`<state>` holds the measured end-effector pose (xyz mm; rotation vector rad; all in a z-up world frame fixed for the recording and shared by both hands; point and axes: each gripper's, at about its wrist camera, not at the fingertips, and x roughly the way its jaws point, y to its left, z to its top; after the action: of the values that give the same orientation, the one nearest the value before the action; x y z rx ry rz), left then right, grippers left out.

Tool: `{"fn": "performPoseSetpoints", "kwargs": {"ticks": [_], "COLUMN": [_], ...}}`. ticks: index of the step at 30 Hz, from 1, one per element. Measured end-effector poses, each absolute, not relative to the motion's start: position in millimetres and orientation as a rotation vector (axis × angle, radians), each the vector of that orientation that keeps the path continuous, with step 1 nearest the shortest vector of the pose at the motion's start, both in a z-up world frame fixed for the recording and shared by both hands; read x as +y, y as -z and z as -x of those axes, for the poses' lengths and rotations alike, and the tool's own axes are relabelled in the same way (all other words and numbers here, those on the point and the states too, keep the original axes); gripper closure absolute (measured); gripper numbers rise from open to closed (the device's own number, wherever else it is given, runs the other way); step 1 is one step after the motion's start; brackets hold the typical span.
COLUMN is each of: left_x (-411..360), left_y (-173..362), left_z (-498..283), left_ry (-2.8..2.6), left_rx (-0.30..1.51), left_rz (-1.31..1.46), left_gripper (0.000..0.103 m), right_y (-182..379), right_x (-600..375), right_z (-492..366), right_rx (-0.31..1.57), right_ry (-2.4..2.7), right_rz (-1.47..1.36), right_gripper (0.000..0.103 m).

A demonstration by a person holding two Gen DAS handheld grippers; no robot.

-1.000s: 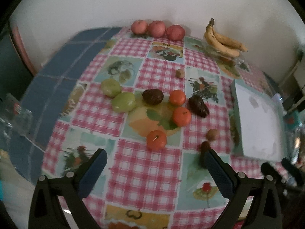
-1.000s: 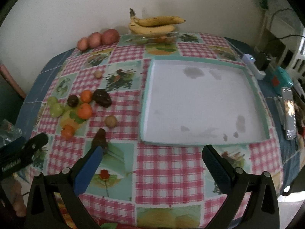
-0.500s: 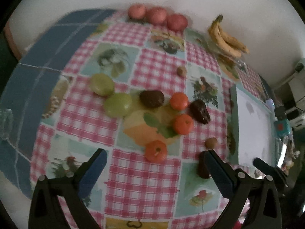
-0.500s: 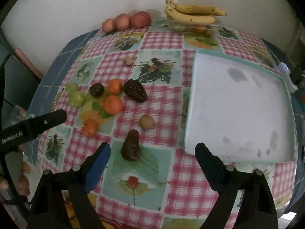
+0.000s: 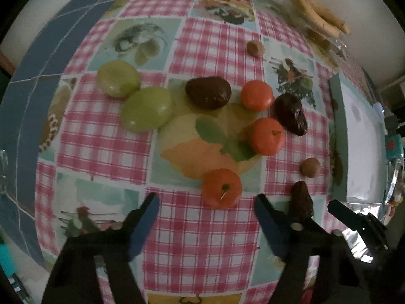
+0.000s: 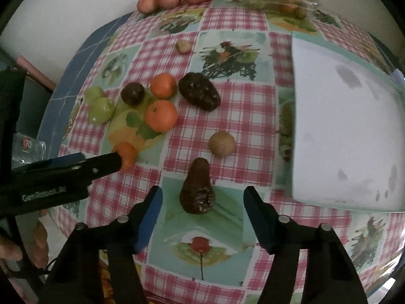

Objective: Organize fruits
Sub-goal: 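Grasp the brown avocado with the right tool while the left tool grasps a tangerine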

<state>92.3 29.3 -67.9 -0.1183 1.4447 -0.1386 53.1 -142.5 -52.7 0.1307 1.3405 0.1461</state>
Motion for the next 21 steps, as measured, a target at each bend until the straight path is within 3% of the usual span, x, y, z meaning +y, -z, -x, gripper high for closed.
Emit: {"fn": "performPoseSetpoints", "kwargs": {"ticks": [3,10,15,21], "left_x": [20,-2,-18,-18], "left_y": [80,96,98,97], "left_z": [-97,-102,-106,-106], "left_ry": [0.134,0.136,0.134,0.111], "left_rx": [1.452,1.457,1.441,1.433], "left_rz": [0.113,0.09,0.1,0.126], "left_gripper": [0.039,0.046,0.062,0.065], "right_y": [58,76,83,83], "right_x": [-139,-131,-131,-133], "right_z": [-55,-56,-58,-57], "right_rx": [1.353,1.389,1.393,1.384], "right_ry": [-0.144,-0.163,-0.157,-0.157], "right_rz": [-0.123,-0.106,-0.098,-0.105], "right_gripper": [0.041,0.047,0.057,0.068]}}
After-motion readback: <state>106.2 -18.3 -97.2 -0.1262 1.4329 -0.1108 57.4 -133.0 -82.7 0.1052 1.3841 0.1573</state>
